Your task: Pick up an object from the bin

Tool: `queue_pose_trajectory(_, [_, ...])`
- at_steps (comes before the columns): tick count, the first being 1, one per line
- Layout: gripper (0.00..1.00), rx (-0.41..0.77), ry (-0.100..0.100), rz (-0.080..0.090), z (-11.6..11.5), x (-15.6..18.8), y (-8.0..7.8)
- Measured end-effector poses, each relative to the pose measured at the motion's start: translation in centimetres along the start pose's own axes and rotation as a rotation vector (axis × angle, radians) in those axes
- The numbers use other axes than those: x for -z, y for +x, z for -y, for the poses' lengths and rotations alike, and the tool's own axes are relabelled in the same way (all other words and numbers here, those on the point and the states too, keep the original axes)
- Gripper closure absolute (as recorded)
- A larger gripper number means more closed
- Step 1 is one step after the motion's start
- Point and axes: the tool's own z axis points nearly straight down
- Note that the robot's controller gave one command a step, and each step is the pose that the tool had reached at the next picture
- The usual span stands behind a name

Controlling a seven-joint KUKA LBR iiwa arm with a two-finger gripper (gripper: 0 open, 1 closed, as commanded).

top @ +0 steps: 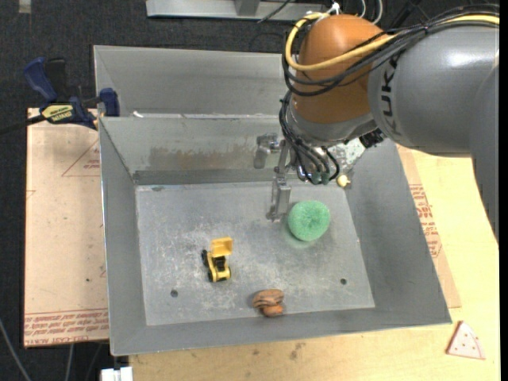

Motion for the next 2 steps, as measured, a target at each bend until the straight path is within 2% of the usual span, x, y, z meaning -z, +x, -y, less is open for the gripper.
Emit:
queue_pose_trajectory(1, [0.0, 0.002, -0.001, 0.007, 2.8, -4.4, 1.1])
queue_pose_trajectory(2, [0.0, 0.132, 0.001, 0.0, 5.4, -9.6, 1.8])
